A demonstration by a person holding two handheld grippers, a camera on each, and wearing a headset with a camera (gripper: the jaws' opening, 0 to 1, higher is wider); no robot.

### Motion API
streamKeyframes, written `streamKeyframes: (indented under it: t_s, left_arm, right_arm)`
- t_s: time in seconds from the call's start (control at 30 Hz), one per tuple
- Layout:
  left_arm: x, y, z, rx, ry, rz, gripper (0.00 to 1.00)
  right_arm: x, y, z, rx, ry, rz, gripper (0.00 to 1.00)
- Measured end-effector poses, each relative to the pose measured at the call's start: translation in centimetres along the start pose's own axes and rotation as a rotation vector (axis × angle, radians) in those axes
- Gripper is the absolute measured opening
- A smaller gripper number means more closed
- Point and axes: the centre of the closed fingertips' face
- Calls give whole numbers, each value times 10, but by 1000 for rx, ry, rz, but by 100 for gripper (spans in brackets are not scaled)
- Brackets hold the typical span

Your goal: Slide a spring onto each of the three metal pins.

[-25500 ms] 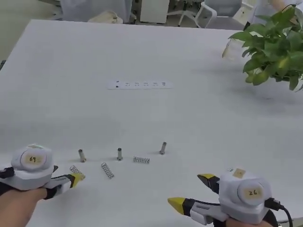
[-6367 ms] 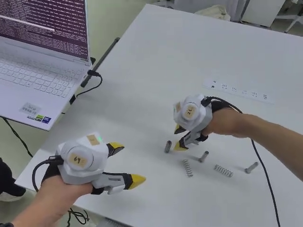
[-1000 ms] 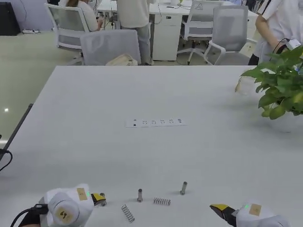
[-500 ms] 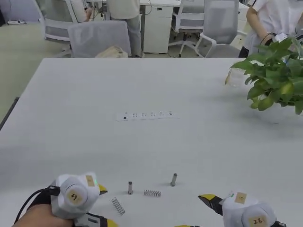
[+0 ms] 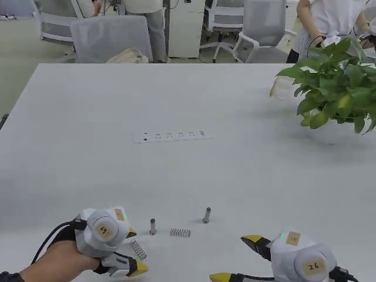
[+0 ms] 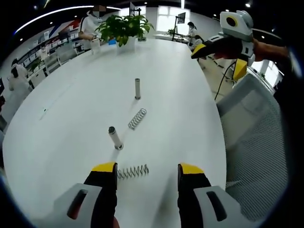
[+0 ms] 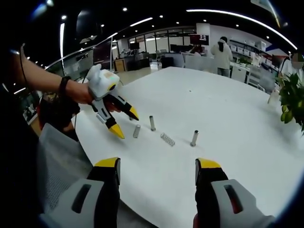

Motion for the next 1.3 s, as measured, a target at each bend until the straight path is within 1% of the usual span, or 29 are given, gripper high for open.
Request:
streamKeyframes:
  t_s: [0.1,0.17,0.2,0.27,0.37,0.47,0.67,0.73,0.8,0.87,0.93,1.0,1.07,1.13,1.2,1.3]
  left_arm:
    - [6,-1,-1,16,10,-16,44]
    - [8,1,-2,17,6,-28,40]
    - [11,2,-3,19,9,-31,40]
    - [14,5,-6,39,34,-32,40]
    - [18,6,-9,65,54,-40,40]
    - [18,6,-13,78,71,-48,40]
    - [19,7,-20,80,96,-49,38]
    - [20,8,-24,91,111,-42,35]
    - [19,8,-27,88,115,-43,33]
    - [19,7,-28,74,113,-48,32]
    - [18,5,-33,82,129,-40,29]
    - [17,2,-36,82,134,-47,28]
    - [16,-1,-39,77,133,-54,25]
    - [14,-4,-43,72,129,-57,20]
    - [12,-5,-45,58,119,-52,19]
    - [9,-6,-51,54,122,-40,16]
  right_arm:
    - [-1,0,-2,5,1,-3,62]
    - [-2,-2,-2,9,0,-9,62]
    - [-2,-3,-2,12,-1,-13,62]
    - [-3,-4,-2,16,-3,-16,62]
    - [-4,-5,-2,17,-3,-21,61]
    - [-5,-6,-2,22,-8,-24,61]
    - [-5,-6,-3,23,-5,-26,60]
    - [-6,-5,-3,22,-5,-24,60]
    - [-6,-5,-3,23,-7,-25,60]
    - [-6,-5,-2,22,-7,-25,60]
    - [-6,-5,-3,21,-7,-24,60]
    - [-6,-4,-3,19,-6,-22,60]
    - [-6,-3,-3,20,-7,-19,60]
    - [-5,-2,-4,17,-4,-17,60]
    - [-5,0,-3,18,-5,-13,61]
    - [-4,3,-3,14,-4,-6,61]
Point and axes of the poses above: the centre of the closed fingertips' face, and the gripper's own axes: x roughly forward along the fingers, y roughly to its left, z roughly out of its top, and after that the axes turned 4 degrees about y, right-handed
